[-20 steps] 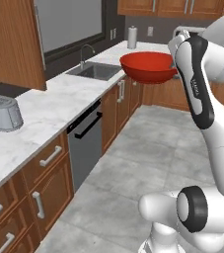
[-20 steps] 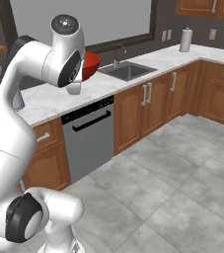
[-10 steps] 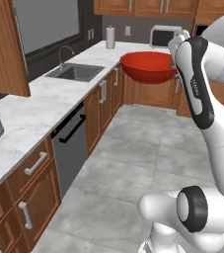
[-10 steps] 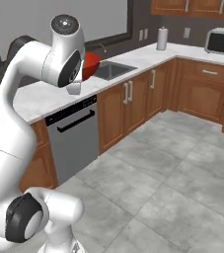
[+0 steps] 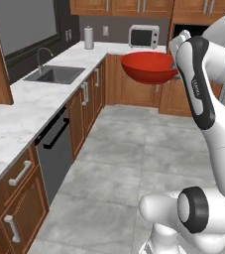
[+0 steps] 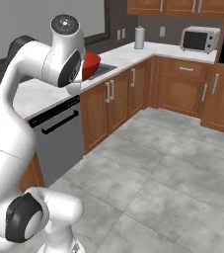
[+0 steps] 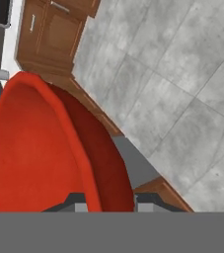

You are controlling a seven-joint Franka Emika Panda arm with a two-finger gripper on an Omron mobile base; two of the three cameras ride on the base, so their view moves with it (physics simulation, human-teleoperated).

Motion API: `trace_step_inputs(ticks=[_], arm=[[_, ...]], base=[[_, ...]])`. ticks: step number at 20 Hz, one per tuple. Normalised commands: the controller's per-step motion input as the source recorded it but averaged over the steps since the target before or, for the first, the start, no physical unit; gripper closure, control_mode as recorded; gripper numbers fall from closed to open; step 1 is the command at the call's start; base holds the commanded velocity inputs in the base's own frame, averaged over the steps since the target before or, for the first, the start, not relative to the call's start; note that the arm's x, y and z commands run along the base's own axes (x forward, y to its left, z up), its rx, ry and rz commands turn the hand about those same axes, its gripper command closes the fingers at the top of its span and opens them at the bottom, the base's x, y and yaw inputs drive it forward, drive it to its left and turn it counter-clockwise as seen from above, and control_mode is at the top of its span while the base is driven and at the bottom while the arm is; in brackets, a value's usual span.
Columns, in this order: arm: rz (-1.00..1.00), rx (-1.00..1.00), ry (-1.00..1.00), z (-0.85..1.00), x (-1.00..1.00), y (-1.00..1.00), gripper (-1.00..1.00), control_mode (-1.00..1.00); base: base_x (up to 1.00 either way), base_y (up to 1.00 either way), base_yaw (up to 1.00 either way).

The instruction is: Move the bowls from the cabinet to the plates on the dining table.

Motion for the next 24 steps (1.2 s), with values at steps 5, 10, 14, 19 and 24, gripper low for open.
trace_step_inputs(ticks=[5, 10, 14, 19, 24], arm=[[0.00, 0.00, 0.00, 0.00, 0.00, 0.00, 1.00, 1.00], [0.00, 0.00, 0.00, 0.00, 0.00, 0.00, 1.00, 1.00], [0.00, 0.00, 0.00, 0.00, 0.00, 0.00, 1.00, 1.00], [0.00, 0.00, 0.00, 0.00, 0.00, 0.00, 1.00, 1.00], [0.00, 0.00, 0.00, 0.00, 0.00, 0.00, 1.00, 1.00]], base=[[0.00, 0.00, -0.25], [0.00, 0.00, -0.25], [0.00, 0.00, -0.25], [0.00, 0.00, -0.25], [0.00, 0.00, -0.25]])
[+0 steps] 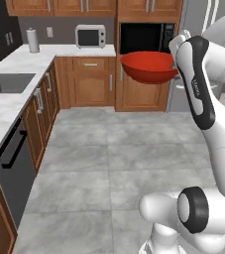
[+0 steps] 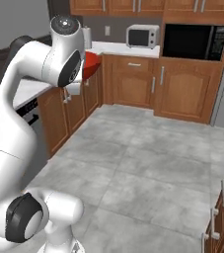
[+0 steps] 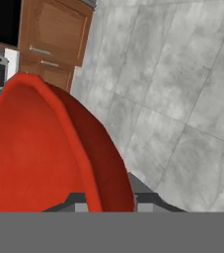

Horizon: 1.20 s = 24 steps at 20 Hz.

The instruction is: Move the bowls from the cabinet to the plates on the dining table.

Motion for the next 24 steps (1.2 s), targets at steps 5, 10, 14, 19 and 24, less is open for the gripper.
trace_step_inputs(ticks=[5, 10, 14, 19, 24], arm=[[0.00, 0.00, 0.00, 0.00, 0.00, 0.00, 1.00, 1.00], [0.00, 0.00, 0.00, 0.00, 0.00, 0.00, 1.00, 1.00], [0.00, 0.00, 0.00, 0.00, 0.00, 0.00, 1.00, 1.00], [0.00, 0.00, 0.00, 0.00, 0.00, 0.00, 1.00, 1.00], [0.00, 0.00, 0.00, 0.00, 0.00, 0.00, 1.00, 1.00]], base=[[0.00, 0.00, -0.25], [0.00, 0.00, -0.25], [0.00, 0.00, -0.25], [0.00, 0.00, -0.25], [0.00, 0.00, -0.25]])
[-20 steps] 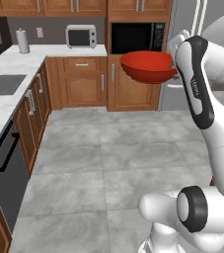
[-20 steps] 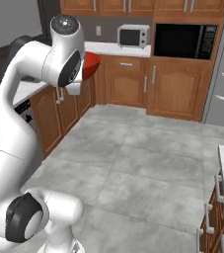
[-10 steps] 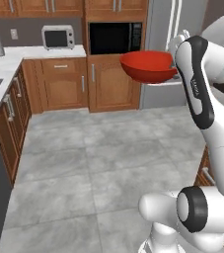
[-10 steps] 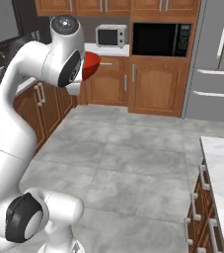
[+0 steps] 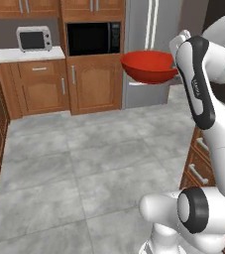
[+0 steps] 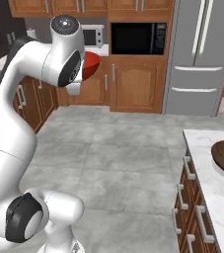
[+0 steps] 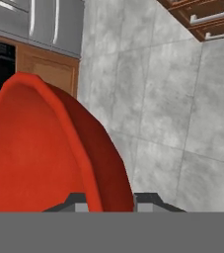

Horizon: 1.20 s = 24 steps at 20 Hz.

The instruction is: Move the bowls from the cabinet to the plates on the dining table.

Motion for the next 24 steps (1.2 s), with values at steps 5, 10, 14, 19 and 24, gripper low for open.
trace_step_inputs(ticks=[5, 10, 14, 19, 24], arm=[[0.00, 0.00, 0.00, 0.00, 0.00, 0.00, 1.00, 1.00], [0.00, 0.00, 0.00, 0.00, 0.00, 0.00, 1.00, 1.00], [0.00, 0.00, 0.00, 0.00, 0.00, 0.00, 1.00, 1.00], [0.00, 0.00, 0.00, 0.00, 0.00, 0.00, 1.00, 1.00], [0.00, 0.00, 0.00, 0.00, 0.00, 0.00, 1.00, 1.00]], base=[[0.00, 0.00, -0.25], [0.00, 0.00, -0.25], [0.00, 0.00, -0.25], [0.00, 0.00, -0.25], [0.00, 0.00, -0.25]])
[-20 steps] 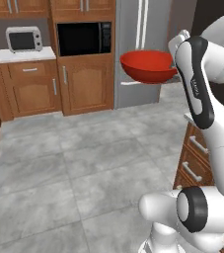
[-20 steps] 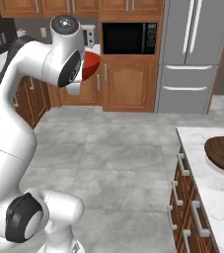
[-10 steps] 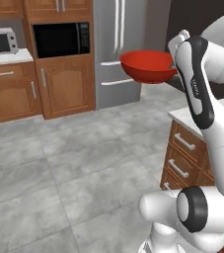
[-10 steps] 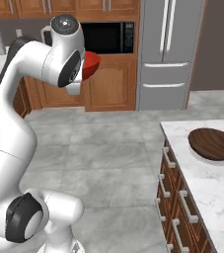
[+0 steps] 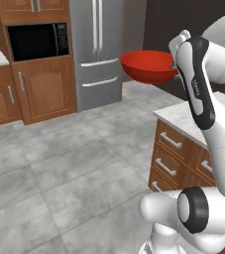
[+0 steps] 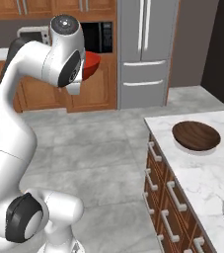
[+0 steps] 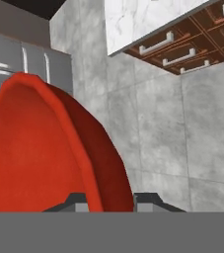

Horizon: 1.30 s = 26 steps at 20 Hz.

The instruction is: Move the bowls from the cabinet to the plates on the dining table.

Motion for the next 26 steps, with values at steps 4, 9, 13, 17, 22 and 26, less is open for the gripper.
trace_step_inputs(ticks=[4, 9, 13, 17, 22, 26], arm=[[0.00, 0.00, 0.00, 0.00, 0.00, 0.00, 1.00, 1.00], [0.00, 0.00, 0.00, 0.00, 0.00, 0.00, 1.00, 1.00], [0.00, 0.00, 0.00, 0.00, 0.00, 0.00, 1.00, 1.00], [0.00, 0.00, 0.00, 0.00, 0.00, 0.00, 1.00, 1.00], [0.00, 0.00, 0.00, 0.00, 0.00, 0.00, 1.00, 1.00], [0.00, 0.00, 0.00, 0.00, 0.00, 0.00, 1.00, 1.00]], base=[[0.00, 0.00, -0.25], [0.00, 0.00, -0.25], [0.00, 0.00, -0.25], [0.00, 0.00, -0.25], [0.00, 0.00, -0.25], [0.00, 0.00, -0.25]])
